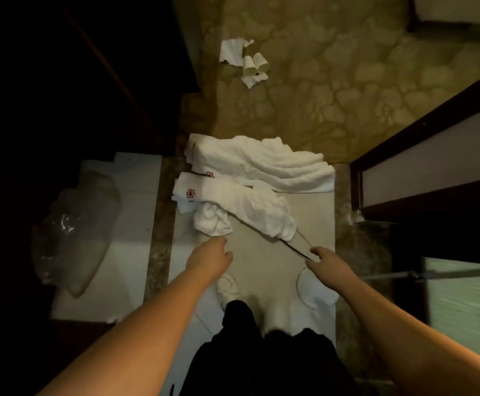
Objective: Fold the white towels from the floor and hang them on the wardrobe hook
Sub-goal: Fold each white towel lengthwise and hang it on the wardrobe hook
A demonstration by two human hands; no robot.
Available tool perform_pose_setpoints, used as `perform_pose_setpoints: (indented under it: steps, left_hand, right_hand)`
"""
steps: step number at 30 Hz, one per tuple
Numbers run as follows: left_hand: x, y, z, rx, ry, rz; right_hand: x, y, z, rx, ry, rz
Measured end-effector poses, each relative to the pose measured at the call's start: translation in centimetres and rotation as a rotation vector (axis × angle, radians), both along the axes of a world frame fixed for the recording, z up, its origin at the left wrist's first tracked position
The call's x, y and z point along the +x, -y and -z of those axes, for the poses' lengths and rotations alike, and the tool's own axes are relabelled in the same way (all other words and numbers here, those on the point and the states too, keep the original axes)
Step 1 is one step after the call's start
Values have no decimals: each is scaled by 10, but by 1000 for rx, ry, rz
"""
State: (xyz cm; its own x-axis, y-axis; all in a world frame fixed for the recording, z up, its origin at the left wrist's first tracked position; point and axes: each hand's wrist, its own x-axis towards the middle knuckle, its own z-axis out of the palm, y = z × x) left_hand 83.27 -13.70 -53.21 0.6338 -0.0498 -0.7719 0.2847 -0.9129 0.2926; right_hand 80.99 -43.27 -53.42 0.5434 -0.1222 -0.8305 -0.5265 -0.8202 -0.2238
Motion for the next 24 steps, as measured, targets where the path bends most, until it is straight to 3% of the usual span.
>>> perform_pose_setpoints:
  steps: [9,15,24]
  left_hand:
    - [160,39,127,-37,0,103]
    - [247,84,243,1,82,268]
    - [360,141,359,-9,384,381]
  right_hand:
    - [148,39,139,17,-21,67]
    - [236,62,252,-34,86,100]
    - [360,44,363,6,395,-208]
